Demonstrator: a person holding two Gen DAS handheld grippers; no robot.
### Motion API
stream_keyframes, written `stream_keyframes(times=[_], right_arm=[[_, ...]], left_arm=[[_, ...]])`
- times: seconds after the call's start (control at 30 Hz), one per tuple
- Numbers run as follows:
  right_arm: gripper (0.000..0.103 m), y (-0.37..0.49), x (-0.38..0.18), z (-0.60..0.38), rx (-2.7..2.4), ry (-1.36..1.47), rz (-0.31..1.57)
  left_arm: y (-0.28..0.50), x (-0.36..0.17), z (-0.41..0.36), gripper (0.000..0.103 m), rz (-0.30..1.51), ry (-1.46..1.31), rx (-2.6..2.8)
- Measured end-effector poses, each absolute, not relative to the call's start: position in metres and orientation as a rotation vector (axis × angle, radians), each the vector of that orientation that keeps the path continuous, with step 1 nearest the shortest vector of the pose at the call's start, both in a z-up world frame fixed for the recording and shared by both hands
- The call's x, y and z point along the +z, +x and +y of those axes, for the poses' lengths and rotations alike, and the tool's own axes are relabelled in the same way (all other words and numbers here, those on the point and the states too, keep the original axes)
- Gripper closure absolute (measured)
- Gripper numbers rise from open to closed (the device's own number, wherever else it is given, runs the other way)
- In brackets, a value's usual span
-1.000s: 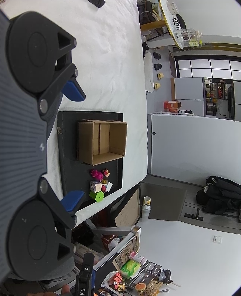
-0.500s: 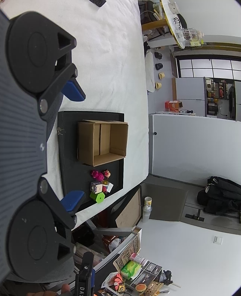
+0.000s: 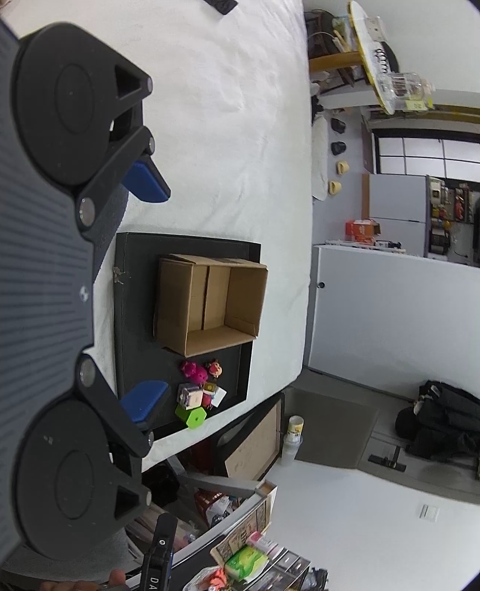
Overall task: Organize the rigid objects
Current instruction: 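Grip the box wall with the left tool while the right tool approaches the cream cube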
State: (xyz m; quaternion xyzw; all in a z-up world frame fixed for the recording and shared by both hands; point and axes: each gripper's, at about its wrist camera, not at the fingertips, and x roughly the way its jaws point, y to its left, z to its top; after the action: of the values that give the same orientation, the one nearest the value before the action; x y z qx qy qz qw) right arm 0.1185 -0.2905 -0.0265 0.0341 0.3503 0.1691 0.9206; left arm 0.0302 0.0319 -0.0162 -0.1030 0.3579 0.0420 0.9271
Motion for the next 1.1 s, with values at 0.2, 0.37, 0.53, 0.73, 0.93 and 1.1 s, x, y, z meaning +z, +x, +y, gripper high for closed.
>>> stream_keyframes(times=[0.2, 0.37, 0.53, 0.73, 0.93, 1.1], right_arm=[[0.000, 0.138, -0.036, -0.289, 0.341, 0.097, 0.734], [0.000, 0.154, -0.046, -0.282, 0.326, 0.078, 0.750], [0.000, 0.167, -0.053, -0.279, 0.319, 0.083, 0.752], [0.001, 0.185, -0.061, -0.285, 0.290, 0.127, 0.774], [0.004, 0.203, -0.070, -0.295, 0.267, 0.173, 0.805], [0.006, 0.220, -0.079, -0.298, 0.250, 0.204, 0.827]], left_arm=[[0.051, -0.023, 0.038, 0.001, 0.752, -0.211, 0.087], [0.071, -0.035, 0.041, 0.001, 0.770, -0.208, 0.091], [0.089, -0.046, 0.047, 0.002, 0.806, -0.229, 0.102], [0.114, -0.061, 0.055, 0.003, 0.844, -0.252, 0.110], [0.136, -0.077, 0.065, 0.004, 0.871, -0.285, 0.128], [0.155, -0.091, 0.072, 0.014, 0.905, -0.308, 0.139]])
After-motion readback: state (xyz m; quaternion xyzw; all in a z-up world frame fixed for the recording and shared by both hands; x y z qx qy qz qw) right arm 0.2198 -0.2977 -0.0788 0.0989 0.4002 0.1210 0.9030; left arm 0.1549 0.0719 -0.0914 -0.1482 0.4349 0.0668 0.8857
